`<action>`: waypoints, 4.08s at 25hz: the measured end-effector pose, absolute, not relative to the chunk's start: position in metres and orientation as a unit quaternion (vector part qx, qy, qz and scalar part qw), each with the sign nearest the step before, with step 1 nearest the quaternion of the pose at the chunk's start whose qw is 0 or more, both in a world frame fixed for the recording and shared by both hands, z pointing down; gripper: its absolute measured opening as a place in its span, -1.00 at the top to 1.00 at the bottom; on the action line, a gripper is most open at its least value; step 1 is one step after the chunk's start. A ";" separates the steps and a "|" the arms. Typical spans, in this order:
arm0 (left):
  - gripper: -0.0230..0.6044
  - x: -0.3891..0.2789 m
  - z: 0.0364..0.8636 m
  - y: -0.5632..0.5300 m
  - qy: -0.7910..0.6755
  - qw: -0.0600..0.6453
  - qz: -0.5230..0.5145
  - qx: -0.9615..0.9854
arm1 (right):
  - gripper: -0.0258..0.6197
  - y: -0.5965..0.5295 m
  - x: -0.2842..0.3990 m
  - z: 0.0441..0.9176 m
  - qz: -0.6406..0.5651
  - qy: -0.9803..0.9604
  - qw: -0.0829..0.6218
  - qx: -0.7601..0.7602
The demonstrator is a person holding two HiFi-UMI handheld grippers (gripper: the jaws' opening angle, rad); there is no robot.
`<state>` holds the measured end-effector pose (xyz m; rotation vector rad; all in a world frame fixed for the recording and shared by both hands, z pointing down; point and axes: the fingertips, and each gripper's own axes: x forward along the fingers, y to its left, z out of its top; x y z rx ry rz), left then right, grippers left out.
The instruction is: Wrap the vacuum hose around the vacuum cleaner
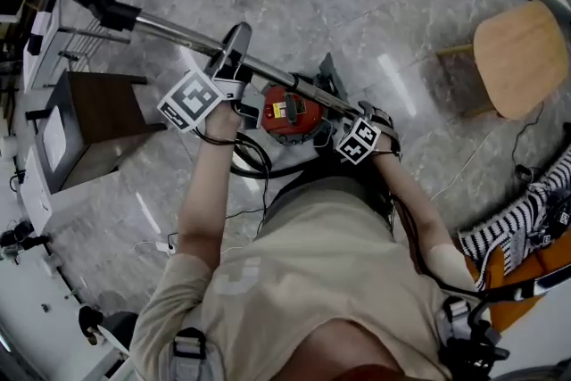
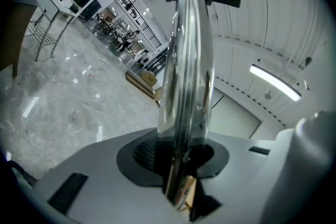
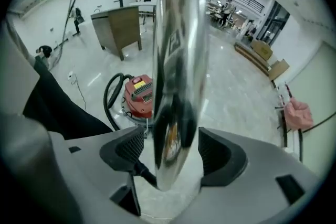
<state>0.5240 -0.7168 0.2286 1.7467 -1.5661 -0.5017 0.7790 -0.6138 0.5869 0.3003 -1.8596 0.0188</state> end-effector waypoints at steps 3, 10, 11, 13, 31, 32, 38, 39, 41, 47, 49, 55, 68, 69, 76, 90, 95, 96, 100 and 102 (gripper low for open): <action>0.58 0.523 0.219 -0.719 -0.612 0.360 -0.200 0.675 | 0.19 -0.628 0.774 0.611 -0.025 -0.794 0.591 0.142; 0.58 0.476 0.217 -0.702 -0.612 0.364 -0.276 0.646 | 0.56 -0.684 0.774 0.579 -0.082 -0.798 0.582 0.129; 0.58 0.466 0.222 -0.697 -0.611 0.368 -0.301 0.633 | 0.56 -0.699 0.780 0.567 -0.106 -0.794 0.586 0.127; 0.61 0.448 0.239 -0.684 -0.611 0.379 -0.350 0.600 | 0.56 -0.734 0.788 0.544 -0.161 -0.780 0.593 0.119; 0.72 0.367 0.356 -0.619 -0.679 0.397 -0.484 0.383 | 0.56 -0.879 0.694 0.502 -0.373 -0.707 0.600 -0.026; 0.72 0.368 0.356 -0.616 -0.689 0.393 -0.481 0.373 | 0.56 -0.884 0.689 0.504 -0.377 -0.709 0.596 -0.036; 0.72 0.369 0.346 -0.598 -0.727 0.357 -0.491 0.321 | 0.56 -0.906 0.644 0.509 -0.408 -0.714 0.562 -0.084; 0.72 0.370 0.344 -0.588 -0.731 0.354 -0.493 0.312 | 0.55 -0.901 0.638 0.508 -0.413 -0.713 0.559 -0.091; 0.72 0.371 0.342 -0.561 -0.738 0.349 -0.497 0.294 | 0.55 -0.885 0.625 0.504 -0.422 -0.711 0.551 -0.109; 0.72 0.350 0.349 -0.511 -0.749 0.344 -0.505 0.256 | 0.55 -0.848 0.590 0.504 -0.435 -0.700 0.546 -0.148; 0.72 0.330 0.359 -0.494 -0.746 0.346 -0.511 0.250 | 0.55 -0.836 0.572 0.505 -0.440 -0.691 0.553 -0.152; 0.72 0.264 0.408 -0.424 -0.712 0.380 -0.539 0.241 | 0.55 -0.769 0.524 0.496 -0.459 -0.657 0.580 -0.143; 0.56 0.158 0.512 -0.317 -0.599 0.508 -0.563 0.257 | 0.55 -0.646 0.416 0.442 -0.524 -0.579 0.613 -0.122; 0.46 0.159 0.514 -0.314 -0.589 0.518 -0.557 0.274 | 0.55 -0.642 0.411 0.439 -0.528 -0.575 0.613 -0.120; -0.09 0.185 0.545 -0.272 -0.568 0.590 -0.483 0.309 | 0.55 -0.611 0.389 0.434 -0.567 -0.554 0.597 -0.126; -0.09 0.277 0.505 -0.308 -0.673 0.456 0.139 0.566 | 0.56 -0.633 0.391 0.451 -0.576 -0.484 0.648 -0.120; -0.09 0.301 0.491 -0.391 -0.613 0.333 0.346 0.627 | 0.56 -0.632 0.399 0.454 -0.603 -0.476 0.623 -0.146; -0.09 0.306 0.492 -0.403 -0.596 0.315 0.383 0.631 | 0.56 -0.631 0.400 0.455 -0.609 -0.478 0.615 -0.151; -0.09 0.306 0.516 -0.418 -0.534 0.285 0.487 0.630 | 0.56 -0.617 0.386 0.454 -0.620 -0.494 0.586 -0.166; -0.09 0.309 0.527 -0.413 -0.514 0.287 0.499 0.636 | 0.56 -0.602 0.380 0.451 -0.620 -0.503 0.577 -0.174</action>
